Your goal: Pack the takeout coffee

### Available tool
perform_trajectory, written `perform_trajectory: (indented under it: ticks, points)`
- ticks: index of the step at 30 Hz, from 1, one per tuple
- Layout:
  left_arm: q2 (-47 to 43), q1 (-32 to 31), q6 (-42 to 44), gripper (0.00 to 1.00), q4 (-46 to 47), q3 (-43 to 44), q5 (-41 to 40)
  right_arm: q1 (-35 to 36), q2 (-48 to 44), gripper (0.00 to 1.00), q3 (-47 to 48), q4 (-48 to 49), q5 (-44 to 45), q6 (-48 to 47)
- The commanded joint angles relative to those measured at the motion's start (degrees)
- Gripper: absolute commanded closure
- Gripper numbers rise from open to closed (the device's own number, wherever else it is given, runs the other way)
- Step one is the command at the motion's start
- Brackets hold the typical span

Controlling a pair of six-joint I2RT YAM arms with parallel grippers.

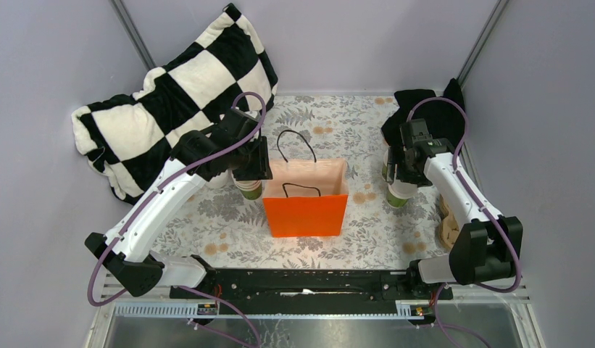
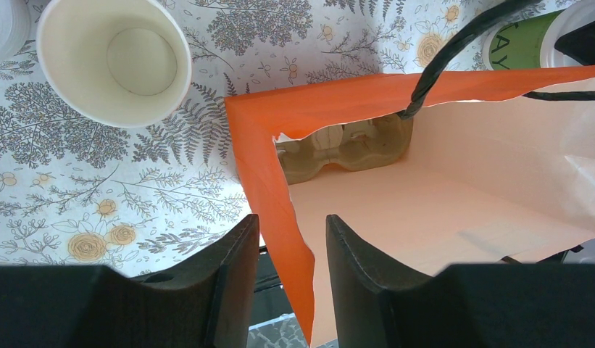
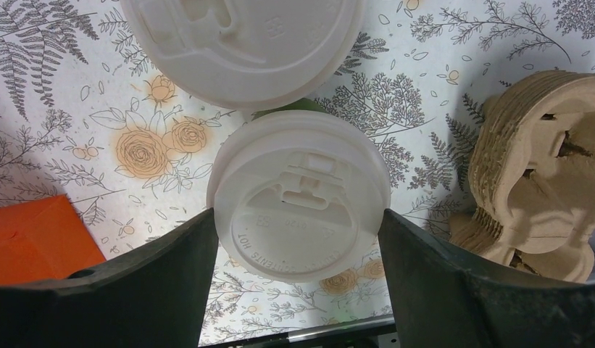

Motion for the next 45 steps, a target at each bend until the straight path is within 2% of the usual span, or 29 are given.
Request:
perform_trajectory:
  ticks: [1,4,9,13,18,21,24,33,38,45]
  points:
    - [-0.3,-0.3,0.0,0.57,1.2,2.0,0.2,-0.4,-1.5,0.18,-0.7,-0.1,1.0,-1.0]
    - [-0.4,-0.3,0.3,0.56,1.2,2.0,0.4,-0.4,-2.0,0.19,-0.4,-0.2,0.8,-1.0]
    - [-0.9,-0.3,0.6,0.49,1.1,2.6,0.5,-0.4,-4.1,0.23,2.2,-4.5,-1.3,-1.8]
    - [-0.1,-0.3,0.4,0.49,-0.8,4.5,0.9,-0.4,-8.5,0.25,4.5,-6.0,-7.8,-3.8]
    - [-0.3,-0.3,1.9,0.49,-3.5,5.7,-1.1,-0.3,-14.8,0.26,5.2,-3.5,-17.8,-8.6]
    - [-0.6,-0.2,3.0,0.49,-2.4,4.0,-0.1,-0.3,-17.3,0.31,7.0,-3.2,-24.3,-12.0]
    - [-0.3,-0.4,3.0,0.49,-1.2,2.2,0.7,0.8,-20.1,0.32,10.0,-3.1,-24.3,-14.4]
    - [5.8,-2.3,1.7,0.58,-3.5,5.5,-2.5,11.8,-21.7,0.32,23.1,-4.9,-20.8,-17.7]
    - [7.6,-3.9,1.6,0.70,-3.4,6.5,-6.5,15.0,-20.7,0.37,30.2,-3.8,-27.3,-17.8]
    - [9.8,-4.1,4.7,0.88,0.8,9.5,-10.1,20.1,-19.0,0.39,33.4,-2.1,-35.4,-15.6]
